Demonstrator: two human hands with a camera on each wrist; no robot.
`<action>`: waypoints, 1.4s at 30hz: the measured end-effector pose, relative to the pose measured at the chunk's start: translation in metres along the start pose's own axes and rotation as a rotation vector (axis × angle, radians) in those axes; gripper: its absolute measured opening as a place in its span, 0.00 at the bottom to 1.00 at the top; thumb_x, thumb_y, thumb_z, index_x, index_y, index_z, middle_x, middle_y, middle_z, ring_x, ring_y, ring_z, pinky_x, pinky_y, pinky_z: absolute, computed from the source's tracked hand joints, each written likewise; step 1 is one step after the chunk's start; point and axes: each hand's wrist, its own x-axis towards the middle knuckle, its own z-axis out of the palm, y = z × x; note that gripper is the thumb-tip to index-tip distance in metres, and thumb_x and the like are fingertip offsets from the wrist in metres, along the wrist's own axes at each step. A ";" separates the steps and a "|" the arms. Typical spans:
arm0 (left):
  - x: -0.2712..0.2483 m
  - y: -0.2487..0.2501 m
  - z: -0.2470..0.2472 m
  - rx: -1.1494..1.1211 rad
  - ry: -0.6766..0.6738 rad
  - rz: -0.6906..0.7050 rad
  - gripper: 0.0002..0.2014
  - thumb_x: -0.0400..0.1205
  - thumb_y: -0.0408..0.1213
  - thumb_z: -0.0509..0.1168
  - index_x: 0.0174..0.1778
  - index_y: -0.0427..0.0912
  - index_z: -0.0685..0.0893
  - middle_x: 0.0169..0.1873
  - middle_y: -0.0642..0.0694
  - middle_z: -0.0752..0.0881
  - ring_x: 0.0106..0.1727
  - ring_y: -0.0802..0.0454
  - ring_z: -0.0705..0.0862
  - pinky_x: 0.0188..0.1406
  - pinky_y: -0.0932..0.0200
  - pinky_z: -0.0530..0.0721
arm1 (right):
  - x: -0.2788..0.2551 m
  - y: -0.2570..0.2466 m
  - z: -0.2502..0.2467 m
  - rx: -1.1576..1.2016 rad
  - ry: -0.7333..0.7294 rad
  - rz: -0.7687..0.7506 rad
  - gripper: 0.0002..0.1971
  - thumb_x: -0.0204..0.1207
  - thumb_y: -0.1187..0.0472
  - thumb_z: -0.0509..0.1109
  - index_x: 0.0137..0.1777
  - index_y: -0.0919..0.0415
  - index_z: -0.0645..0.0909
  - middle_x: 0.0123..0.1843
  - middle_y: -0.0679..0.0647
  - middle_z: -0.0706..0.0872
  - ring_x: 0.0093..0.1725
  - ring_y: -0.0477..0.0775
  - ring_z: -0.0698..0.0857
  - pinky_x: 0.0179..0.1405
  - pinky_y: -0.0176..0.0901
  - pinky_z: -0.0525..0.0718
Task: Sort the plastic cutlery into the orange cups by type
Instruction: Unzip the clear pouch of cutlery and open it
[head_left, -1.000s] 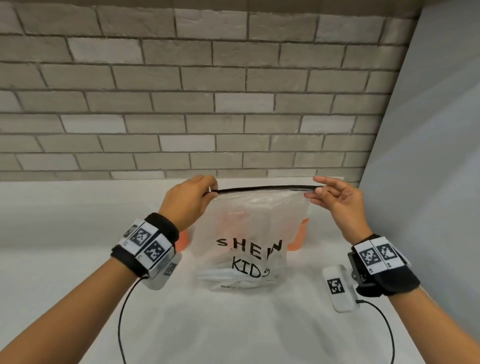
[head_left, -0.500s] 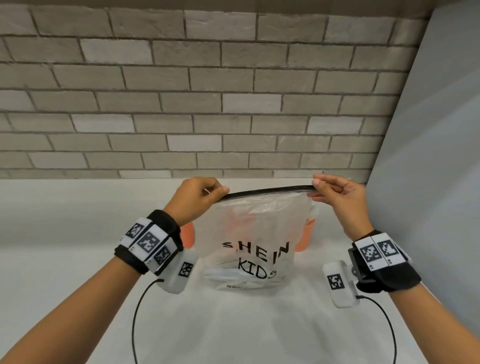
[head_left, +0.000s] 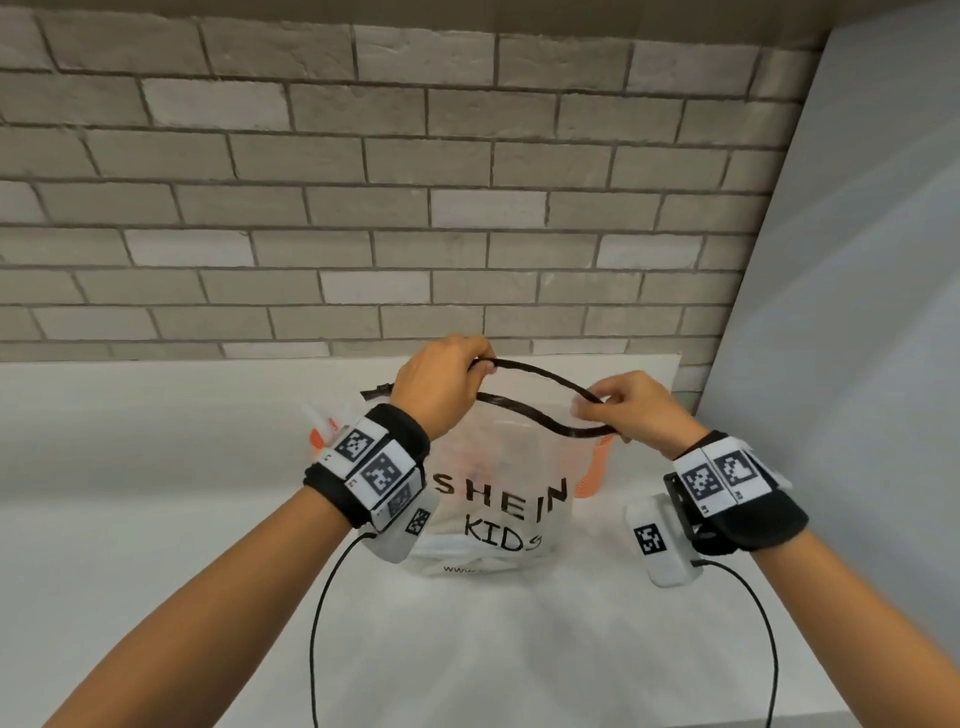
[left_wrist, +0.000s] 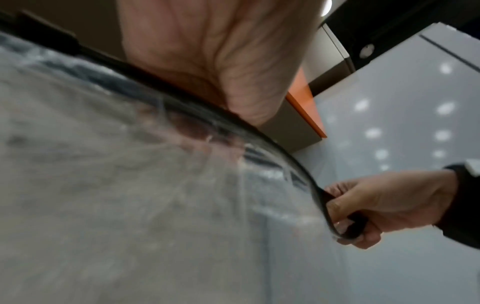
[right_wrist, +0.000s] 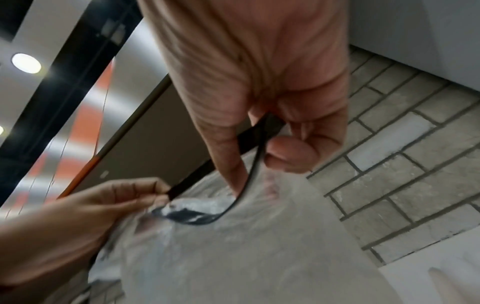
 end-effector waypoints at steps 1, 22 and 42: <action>-0.002 0.002 0.003 0.034 0.013 0.010 0.10 0.84 0.43 0.59 0.55 0.43 0.81 0.47 0.48 0.81 0.42 0.53 0.75 0.39 0.60 0.69 | 0.000 0.001 0.003 -0.049 -0.026 0.023 0.10 0.77 0.57 0.70 0.34 0.54 0.81 0.23 0.51 0.76 0.22 0.47 0.74 0.23 0.34 0.73; -0.045 -0.057 0.073 -1.262 -0.217 -1.177 0.09 0.81 0.23 0.56 0.49 0.26 0.82 0.34 0.32 0.87 0.31 0.40 0.87 0.21 0.57 0.85 | -0.025 0.065 0.081 0.175 -0.524 0.122 0.14 0.71 0.52 0.76 0.42 0.63 0.83 0.33 0.52 0.80 0.29 0.41 0.77 0.29 0.30 0.73; -0.093 -0.090 0.113 -1.365 -0.345 -1.266 0.06 0.84 0.35 0.60 0.49 0.36 0.79 0.46 0.36 0.83 0.47 0.40 0.83 0.34 0.48 0.89 | -0.018 0.096 0.098 0.675 -0.244 0.403 0.11 0.77 0.54 0.68 0.48 0.62 0.83 0.42 0.55 0.89 0.40 0.50 0.86 0.35 0.37 0.82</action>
